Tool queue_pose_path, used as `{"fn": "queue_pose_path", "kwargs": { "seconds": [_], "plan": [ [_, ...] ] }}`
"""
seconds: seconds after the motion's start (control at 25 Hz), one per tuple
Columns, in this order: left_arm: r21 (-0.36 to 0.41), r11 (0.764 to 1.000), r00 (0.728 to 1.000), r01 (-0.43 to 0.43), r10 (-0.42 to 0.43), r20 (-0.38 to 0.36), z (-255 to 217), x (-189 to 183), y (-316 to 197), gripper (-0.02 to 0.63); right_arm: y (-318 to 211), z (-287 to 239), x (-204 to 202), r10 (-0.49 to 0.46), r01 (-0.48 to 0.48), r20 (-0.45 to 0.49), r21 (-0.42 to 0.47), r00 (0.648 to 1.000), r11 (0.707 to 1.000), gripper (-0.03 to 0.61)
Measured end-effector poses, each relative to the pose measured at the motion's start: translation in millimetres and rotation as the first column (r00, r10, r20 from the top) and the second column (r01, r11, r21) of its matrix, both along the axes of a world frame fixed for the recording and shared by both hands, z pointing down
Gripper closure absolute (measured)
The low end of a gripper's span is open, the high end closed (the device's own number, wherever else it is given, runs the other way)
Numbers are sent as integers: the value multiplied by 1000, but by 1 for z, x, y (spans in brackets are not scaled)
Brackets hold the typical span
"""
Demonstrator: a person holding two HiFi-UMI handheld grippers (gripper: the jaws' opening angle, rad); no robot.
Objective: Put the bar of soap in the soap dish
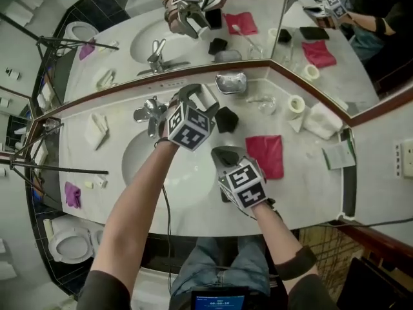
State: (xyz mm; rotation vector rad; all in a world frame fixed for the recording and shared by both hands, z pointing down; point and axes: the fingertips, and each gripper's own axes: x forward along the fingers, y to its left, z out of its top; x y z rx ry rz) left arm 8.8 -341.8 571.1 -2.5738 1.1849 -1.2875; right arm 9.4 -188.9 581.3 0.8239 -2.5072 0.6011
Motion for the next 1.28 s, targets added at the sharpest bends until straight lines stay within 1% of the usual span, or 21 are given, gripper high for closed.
{"fn": "queue_pose_path", "kwargs": {
  "seconds": [0.08,0.2,0.4,0.6,0.72,0.88,0.92,0.96,1.0,1.2,1.28],
  "plan": [
    [-3,999,998,-48,48,47,12,11,-14,308,-1,5,-4,2,-2,14,-14,1000,1000,558],
    [-10,992,985,-124,124,117,26,25,-32,308,-3,18,-4,18,-17,33,-24,999,1000,558],
    [-41,978,963,-204,208,173,45,43,-51,308,-3,27,0,47,-43,59,-65,997,997,558],
    [-72,974,959,-217,226,170,56,47,-62,308,-4,32,9,76,-71,67,-75,995,995,558],
    [-85,974,965,-209,219,143,58,50,-66,308,-7,40,17,92,-89,56,-66,994,994,558],
    [-80,976,970,-204,212,117,57,52,-70,304,-9,31,16,102,-97,72,-76,992,992,558],
    [-80,975,970,-206,214,111,57,53,-69,295,-9,31,16,102,-96,73,-77,992,992,558],
    [-79,975,971,-208,216,106,57,53,-69,269,-9,31,16,101,-95,74,-78,992,992,558],
    [-78,975,971,-209,216,100,56,54,-68,265,-9,31,16,100,-94,74,-78,992,992,558],
    [-51,978,976,-201,205,79,49,54,-66,265,-11,41,23,106,-103,55,-59,993,993,558],
    [-50,979,977,-199,202,73,45,54,-63,265,-11,37,23,110,-106,59,-67,992,992,558]
  ]
}}
